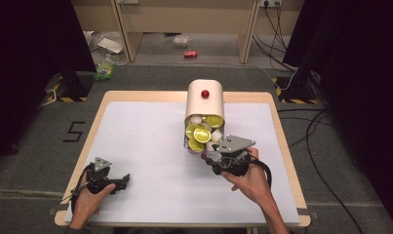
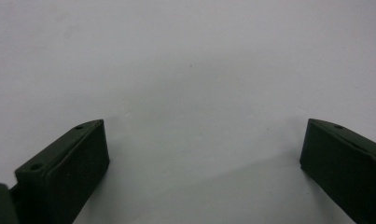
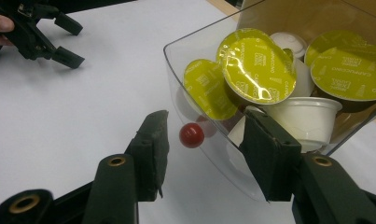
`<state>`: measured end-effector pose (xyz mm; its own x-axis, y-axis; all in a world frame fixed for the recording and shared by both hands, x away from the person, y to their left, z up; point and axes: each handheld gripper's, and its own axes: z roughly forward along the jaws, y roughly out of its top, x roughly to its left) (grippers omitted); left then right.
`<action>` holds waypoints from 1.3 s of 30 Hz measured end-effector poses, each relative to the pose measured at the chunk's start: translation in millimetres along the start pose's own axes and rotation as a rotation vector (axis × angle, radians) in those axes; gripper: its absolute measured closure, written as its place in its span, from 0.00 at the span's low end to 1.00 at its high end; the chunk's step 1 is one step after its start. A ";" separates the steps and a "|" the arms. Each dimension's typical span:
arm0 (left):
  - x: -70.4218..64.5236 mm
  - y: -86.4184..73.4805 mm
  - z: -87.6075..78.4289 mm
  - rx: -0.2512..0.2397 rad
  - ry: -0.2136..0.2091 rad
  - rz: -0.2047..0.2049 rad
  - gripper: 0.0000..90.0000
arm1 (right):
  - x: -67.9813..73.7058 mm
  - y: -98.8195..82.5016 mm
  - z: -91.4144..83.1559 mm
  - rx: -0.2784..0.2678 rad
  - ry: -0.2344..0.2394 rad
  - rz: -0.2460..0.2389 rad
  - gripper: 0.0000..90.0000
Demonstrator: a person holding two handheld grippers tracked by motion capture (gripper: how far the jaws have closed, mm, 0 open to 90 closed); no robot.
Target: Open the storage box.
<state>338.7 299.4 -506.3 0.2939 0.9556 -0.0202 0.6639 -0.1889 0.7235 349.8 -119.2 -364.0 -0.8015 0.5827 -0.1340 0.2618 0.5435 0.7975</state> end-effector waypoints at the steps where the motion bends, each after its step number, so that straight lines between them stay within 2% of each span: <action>1: 0.0 0.0 0.0 0.000 0.000 0.000 0.00 | 0.3 -0.1 -0.2 0.002 0.000 -0.001 0.57; 21: 0.0 0.0 0.0 0.000 0.000 0.000 0.00 | 3.1 -2.2 -1.8 0.008 0.012 0.006 0.56; 39: 0.1 0.1 0.0 0.001 0.000 0.000 0.00 | 1.1 0.7 -2.8 -0.069 -0.025 0.053 0.47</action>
<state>338.8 299.5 -506.2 0.2939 0.9556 -0.0204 0.6646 -0.1890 0.7229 347.6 -119.8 -362.0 -0.7735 0.6252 -0.1042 0.2656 0.4690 0.8423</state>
